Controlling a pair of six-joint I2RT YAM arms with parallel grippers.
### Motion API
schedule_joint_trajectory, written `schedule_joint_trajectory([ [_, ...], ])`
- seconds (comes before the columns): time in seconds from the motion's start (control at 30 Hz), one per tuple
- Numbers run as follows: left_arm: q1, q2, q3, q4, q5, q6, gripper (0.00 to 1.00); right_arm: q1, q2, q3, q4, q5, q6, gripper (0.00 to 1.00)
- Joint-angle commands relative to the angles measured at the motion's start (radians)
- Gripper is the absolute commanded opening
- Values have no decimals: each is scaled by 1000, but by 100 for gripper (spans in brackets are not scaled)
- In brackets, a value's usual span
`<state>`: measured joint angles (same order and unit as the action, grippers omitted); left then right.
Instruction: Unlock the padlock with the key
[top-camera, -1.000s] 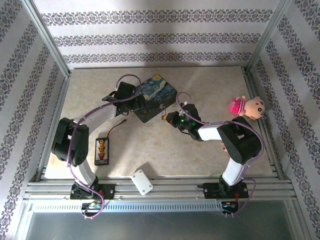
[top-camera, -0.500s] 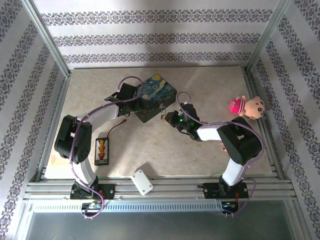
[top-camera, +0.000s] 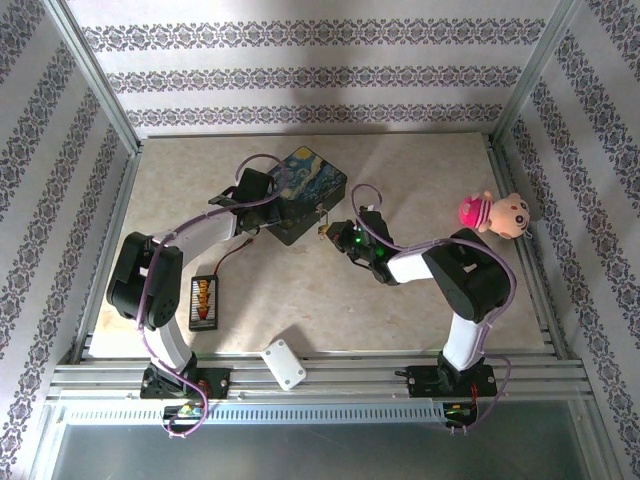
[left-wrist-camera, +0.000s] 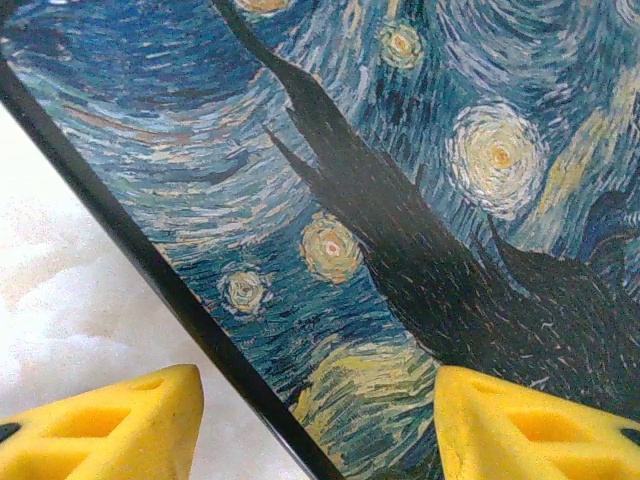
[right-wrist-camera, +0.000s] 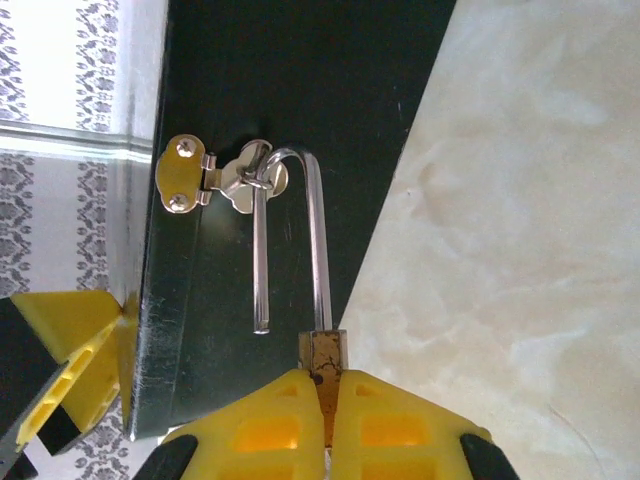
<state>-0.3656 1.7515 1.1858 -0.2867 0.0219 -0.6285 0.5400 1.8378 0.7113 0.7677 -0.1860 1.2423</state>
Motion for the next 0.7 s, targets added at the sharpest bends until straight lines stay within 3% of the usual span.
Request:
schedule_joint_trajectory([
  [0.0,-1,14,-51,-127,-33,26,61,7,37,-10,148,115,66,0],
  [0.67,-2,15,-60,-113,23,36,56,87,137,-27,403,349,149,0],
])
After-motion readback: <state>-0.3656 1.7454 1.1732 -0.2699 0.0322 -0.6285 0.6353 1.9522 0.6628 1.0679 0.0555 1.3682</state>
